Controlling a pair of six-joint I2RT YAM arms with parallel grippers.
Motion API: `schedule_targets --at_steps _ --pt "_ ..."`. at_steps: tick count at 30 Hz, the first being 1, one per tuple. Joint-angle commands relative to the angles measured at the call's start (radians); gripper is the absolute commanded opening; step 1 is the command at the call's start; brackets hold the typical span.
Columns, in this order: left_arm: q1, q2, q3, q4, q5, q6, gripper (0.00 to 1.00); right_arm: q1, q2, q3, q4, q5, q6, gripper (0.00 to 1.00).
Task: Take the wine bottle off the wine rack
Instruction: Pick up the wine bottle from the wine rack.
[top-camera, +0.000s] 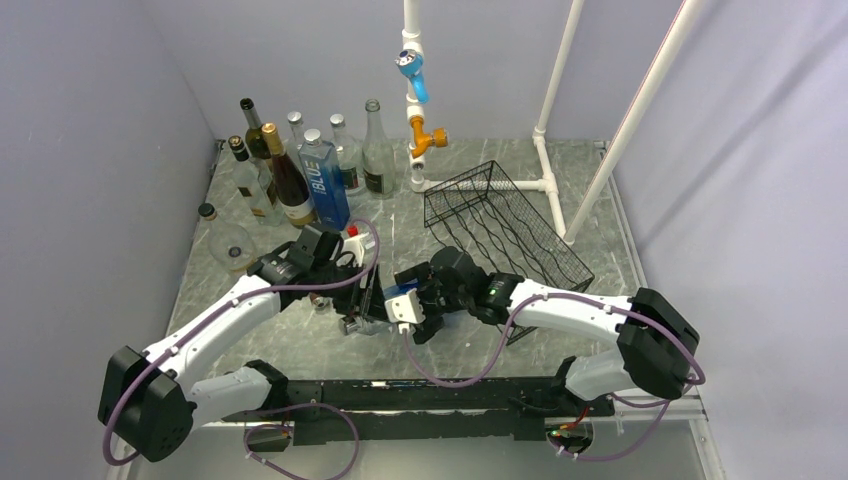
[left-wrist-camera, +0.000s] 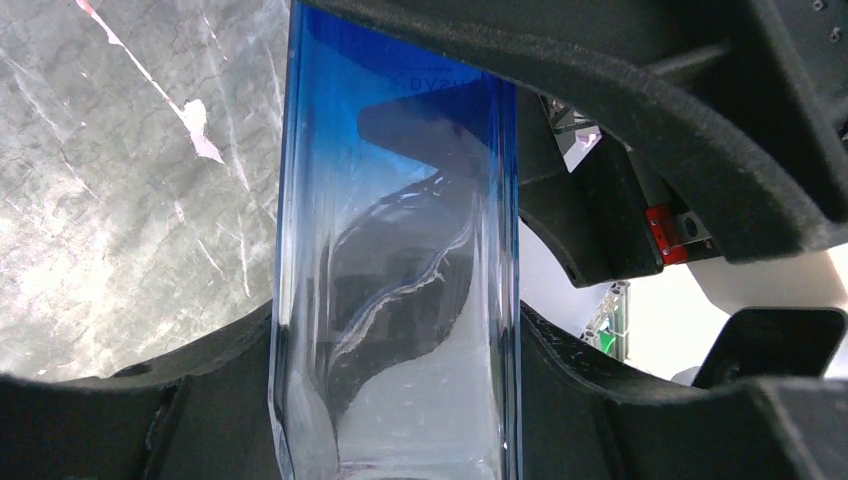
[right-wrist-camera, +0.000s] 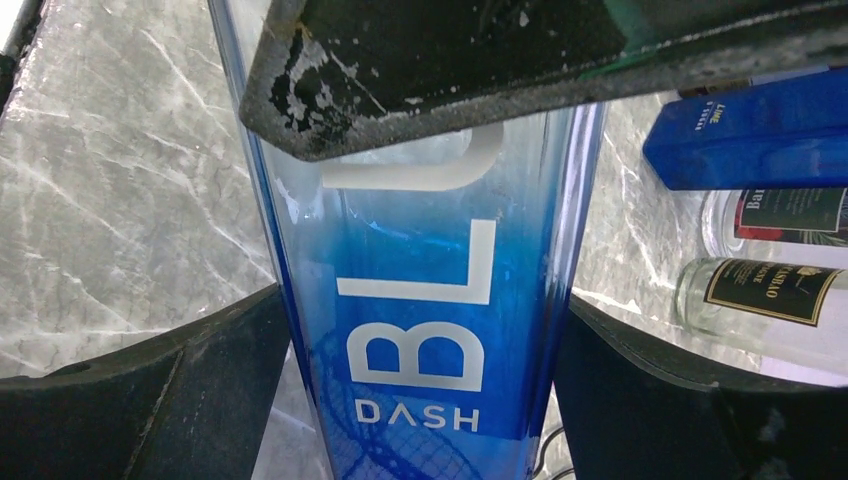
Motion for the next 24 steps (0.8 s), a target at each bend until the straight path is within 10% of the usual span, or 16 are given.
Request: schedule_targets --at_steps 1,5,14,19,24 --pt "0.006 -0.022 0.034 0.185 0.137 -0.003 0.0 0.007 0.009 -0.005 0.053 0.016 -0.008 0.92" --pt "0.01 -0.029 0.025 0.206 0.144 -0.011 0.0 0.01 0.022 0.012 0.032 0.015 -0.004 0.81" --pt "0.022 -0.052 0.003 0.21 0.136 -0.015 0.18 0.012 0.041 0.063 -0.042 -0.028 0.019 0.1" --pt "0.039 -0.097 0.014 0.17 0.085 0.003 0.56 0.011 0.043 0.082 -0.064 -0.059 0.046 0.01" --pt "0.046 -0.128 0.013 0.156 0.067 0.012 0.69 0.011 0.048 0.091 -0.072 -0.073 0.066 0.0"
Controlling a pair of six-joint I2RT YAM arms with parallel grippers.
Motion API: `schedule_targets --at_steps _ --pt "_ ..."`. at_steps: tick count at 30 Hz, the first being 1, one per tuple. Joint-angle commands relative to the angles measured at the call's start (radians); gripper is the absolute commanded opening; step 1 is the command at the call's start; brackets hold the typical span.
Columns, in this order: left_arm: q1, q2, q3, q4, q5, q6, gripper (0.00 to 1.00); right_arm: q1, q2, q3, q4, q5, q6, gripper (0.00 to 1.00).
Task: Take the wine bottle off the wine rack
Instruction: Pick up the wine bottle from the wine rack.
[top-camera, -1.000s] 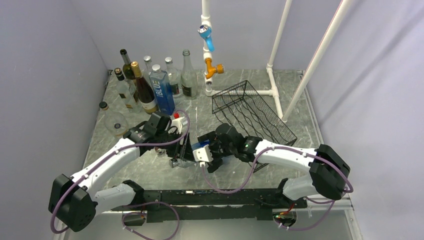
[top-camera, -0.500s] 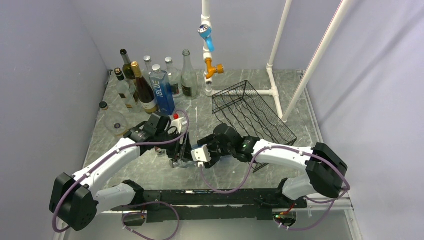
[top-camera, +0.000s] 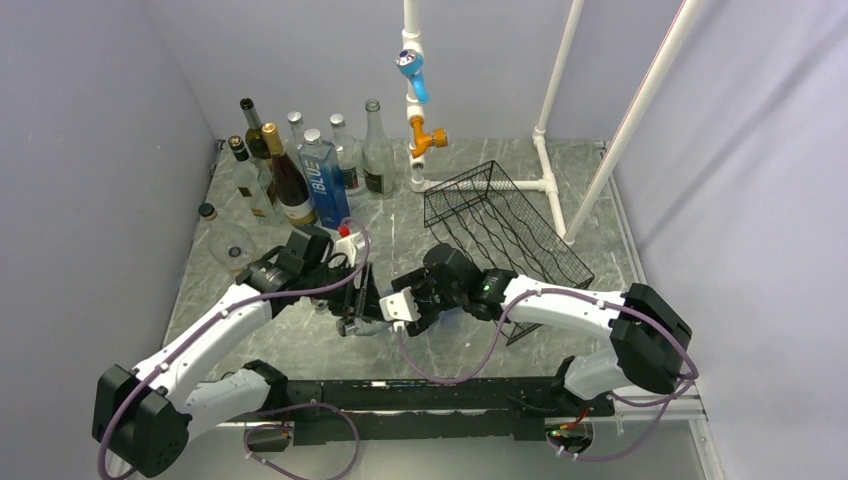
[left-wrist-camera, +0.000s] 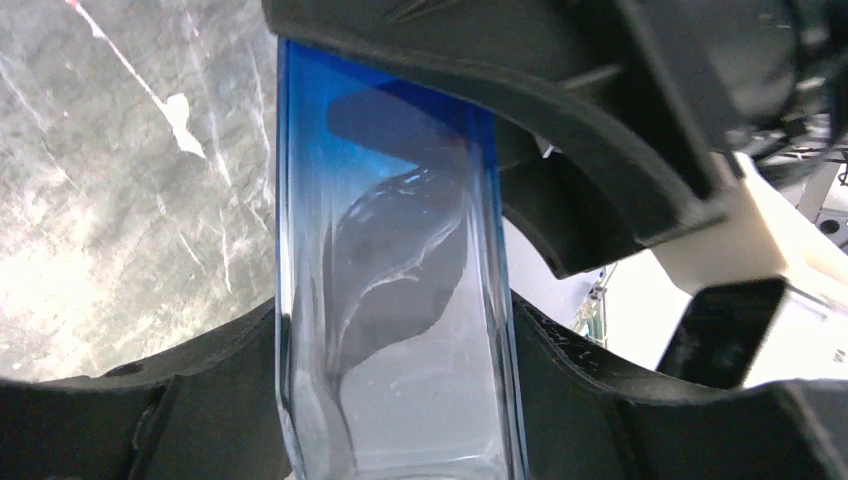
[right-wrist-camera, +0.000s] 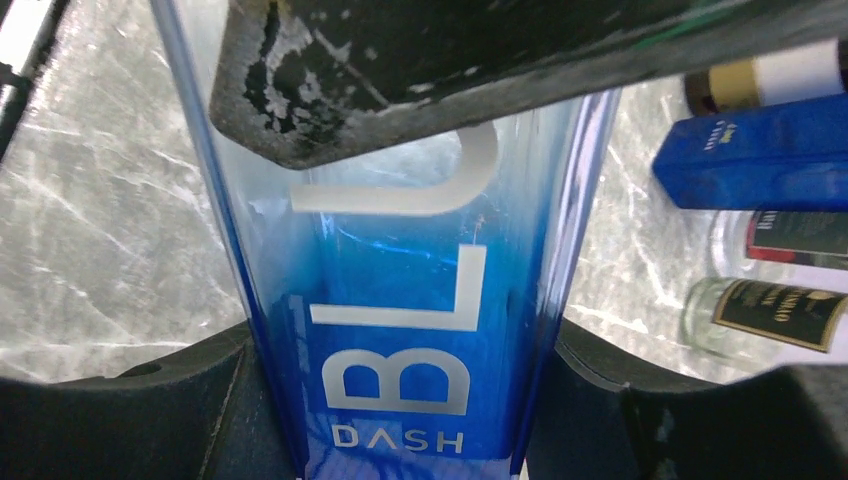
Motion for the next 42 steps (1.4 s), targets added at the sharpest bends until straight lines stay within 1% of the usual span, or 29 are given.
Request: schedule_targets --at_steps 1,5,10,13,16,18,26,33,37,42 --pt "0.014 -0.076 0.042 0.152 0.027 0.056 0.7 0.004 0.007 0.038 -0.048 -0.059 0.08 0.0" --pt "0.02 -0.096 0.036 0.148 0.011 0.056 0.8 0.002 0.006 0.042 -0.054 -0.067 0.084 0.0" --pt "0.038 -0.131 0.051 0.112 -0.023 0.07 0.82 -0.003 -0.001 0.047 -0.066 -0.085 0.088 0.0" --pt "0.051 -0.182 0.064 0.102 -0.081 0.075 0.85 -0.012 -0.008 0.052 -0.078 -0.11 0.095 0.0" --pt "0.055 -0.25 0.065 0.119 -0.141 0.079 0.92 -0.022 -0.014 0.062 -0.094 -0.145 0.104 0.0" --pt "0.055 -0.301 0.057 0.139 -0.185 0.081 0.99 -0.029 -0.017 0.068 -0.11 -0.169 0.111 0.0" --pt "0.055 -0.495 -0.032 0.261 -0.296 0.079 0.99 -0.063 -0.017 0.108 -0.172 -0.264 0.149 0.0" --pt "0.055 -0.632 -0.103 0.349 -0.338 0.163 1.0 -0.117 -0.02 0.124 -0.19 -0.362 0.193 0.0" --pt "0.055 -0.72 -0.165 0.448 -0.308 0.208 1.0 -0.151 -0.02 0.129 -0.187 -0.427 0.231 0.0" --pt "0.055 -0.813 -0.283 0.653 -0.196 0.274 1.0 -0.189 -0.012 0.137 -0.192 -0.504 0.274 0.0"
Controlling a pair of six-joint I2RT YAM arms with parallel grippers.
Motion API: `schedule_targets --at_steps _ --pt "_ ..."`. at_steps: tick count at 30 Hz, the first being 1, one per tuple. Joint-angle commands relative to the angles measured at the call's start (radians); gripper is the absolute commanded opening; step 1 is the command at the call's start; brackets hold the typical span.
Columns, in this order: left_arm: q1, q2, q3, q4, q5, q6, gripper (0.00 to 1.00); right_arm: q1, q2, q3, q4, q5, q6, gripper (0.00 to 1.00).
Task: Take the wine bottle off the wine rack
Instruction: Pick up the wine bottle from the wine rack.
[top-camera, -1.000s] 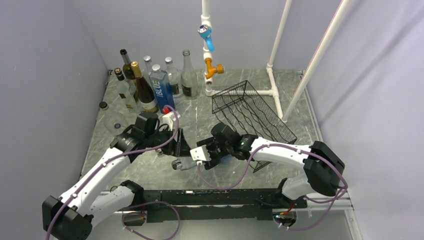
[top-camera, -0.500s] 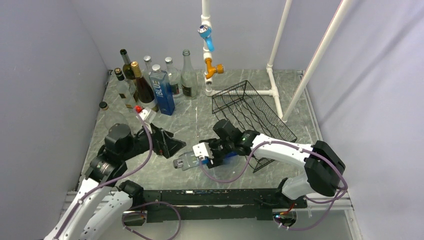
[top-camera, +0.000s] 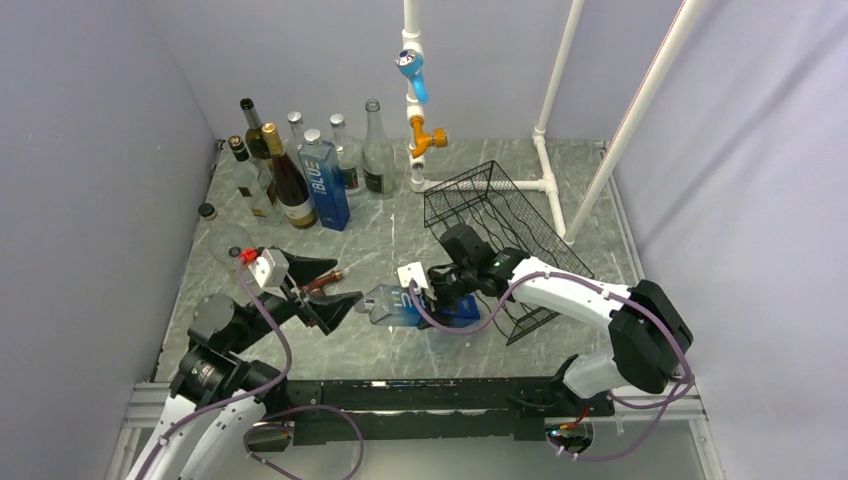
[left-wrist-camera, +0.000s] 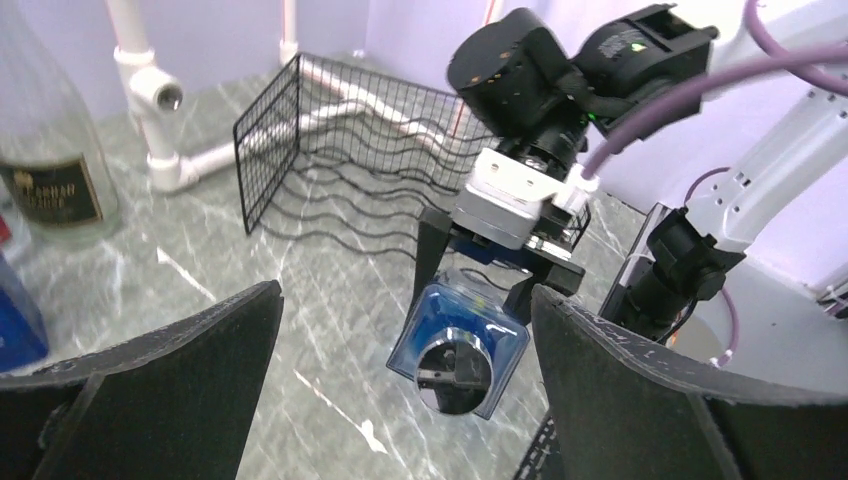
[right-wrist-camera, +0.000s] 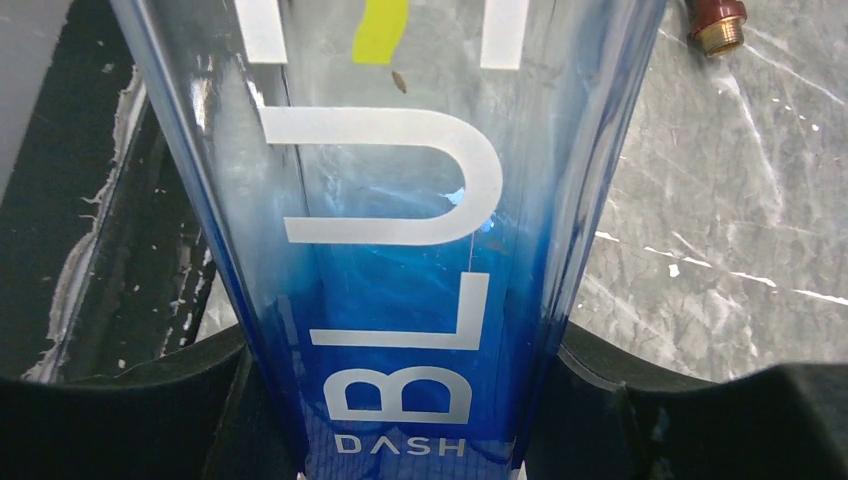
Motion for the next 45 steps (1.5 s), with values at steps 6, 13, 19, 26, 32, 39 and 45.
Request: schedule_targets --at_steps 6,13,19,26,32,39,45 --pt "0.0 -0.073 -0.128 0.345 0.166 0.124 1.0 -0.054 -0.024 0.083 0.027 -0.205 0.051 0.0" --pt "0.0 -0.056 -0.252 0.562 0.259 0.086 0.99 -0.073 -0.025 0.086 0.023 -0.244 0.061 0.0" --pt "0.0 0.036 -0.33 0.808 0.342 -0.028 0.99 -0.086 -0.029 0.088 0.02 -0.277 0.069 0.0" --pt "-0.009 0.147 -0.348 0.883 0.331 -0.042 1.0 -0.09 -0.035 0.088 0.017 -0.295 0.069 0.0" --pt "-0.038 0.204 -0.374 0.948 0.297 -0.031 0.99 -0.098 -0.037 0.088 0.017 -0.304 0.068 0.0" --pt "-0.119 0.263 -0.374 0.953 0.223 0.026 0.99 -0.1 -0.036 0.088 0.015 -0.318 0.069 0.0" --pt "-0.167 0.338 -0.376 0.996 0.167 0.039 1.0 -0.103 -0.039 0.088 0.015 -0.33 0.072 0.0"
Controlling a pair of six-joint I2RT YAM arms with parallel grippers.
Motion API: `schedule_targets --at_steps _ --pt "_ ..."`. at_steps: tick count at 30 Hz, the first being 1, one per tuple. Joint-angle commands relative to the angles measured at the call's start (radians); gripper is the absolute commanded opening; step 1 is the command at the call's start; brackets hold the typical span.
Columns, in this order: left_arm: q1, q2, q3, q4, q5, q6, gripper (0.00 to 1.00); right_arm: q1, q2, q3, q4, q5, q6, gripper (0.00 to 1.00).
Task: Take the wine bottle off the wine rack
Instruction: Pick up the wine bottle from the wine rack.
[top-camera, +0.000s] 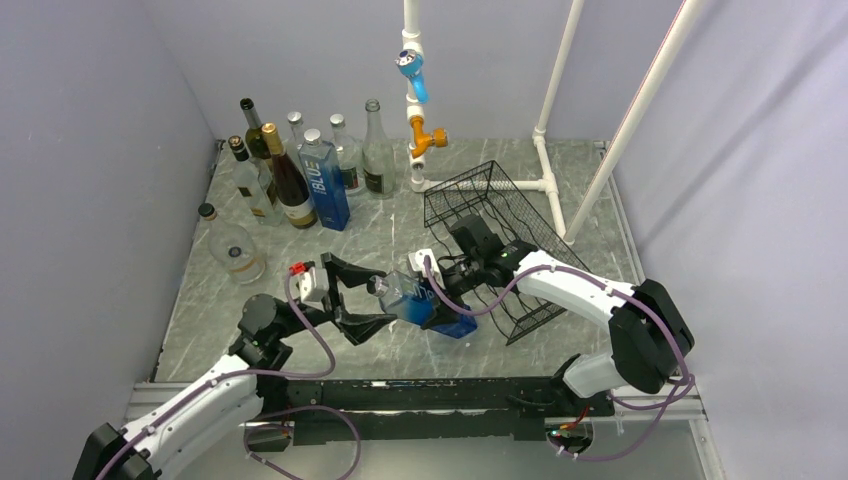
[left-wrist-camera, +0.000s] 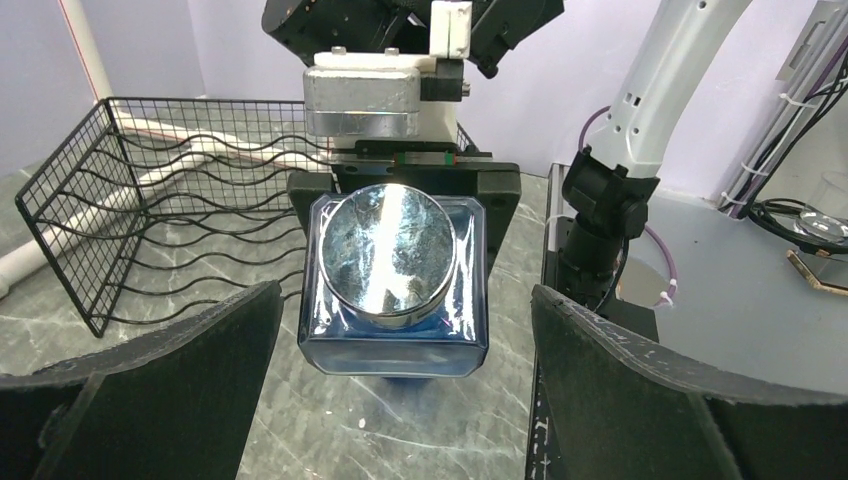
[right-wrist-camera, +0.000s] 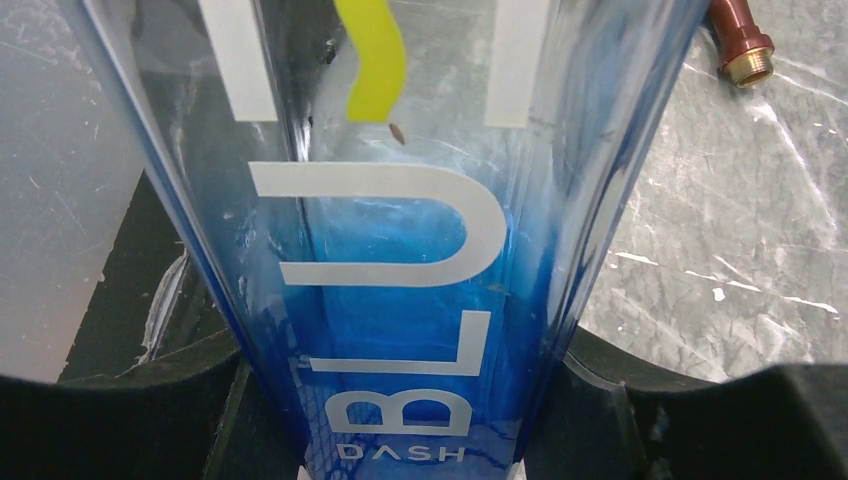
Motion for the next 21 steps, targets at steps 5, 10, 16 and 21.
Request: schedule_targets --at_steps 5,10,16,21 --pt "-0.056 0.087 -0.002 0.133 -0.082 0.046 1.0 -0.012 -0.04 0.071 0.052 -0.123 0.013 0.0" --pt "-0.087 0.158 0.001 0.191 -0.099 0.053 1.0 -0.016 -0.042 0.071 0.05 -0.131 0.012 0.0" --pt "-0.117 0.229 0.006 0.259 -0.113 0.059 0.99 -0.02 -0.043 0.071 0.049 -0.138 0.012 0.0" --pt "-0.143 0.266 0.011 0.293 -0.134 0.073 0.99 -0.021 -0.042 0.071 0.048 -0.14 0.012 0.0"
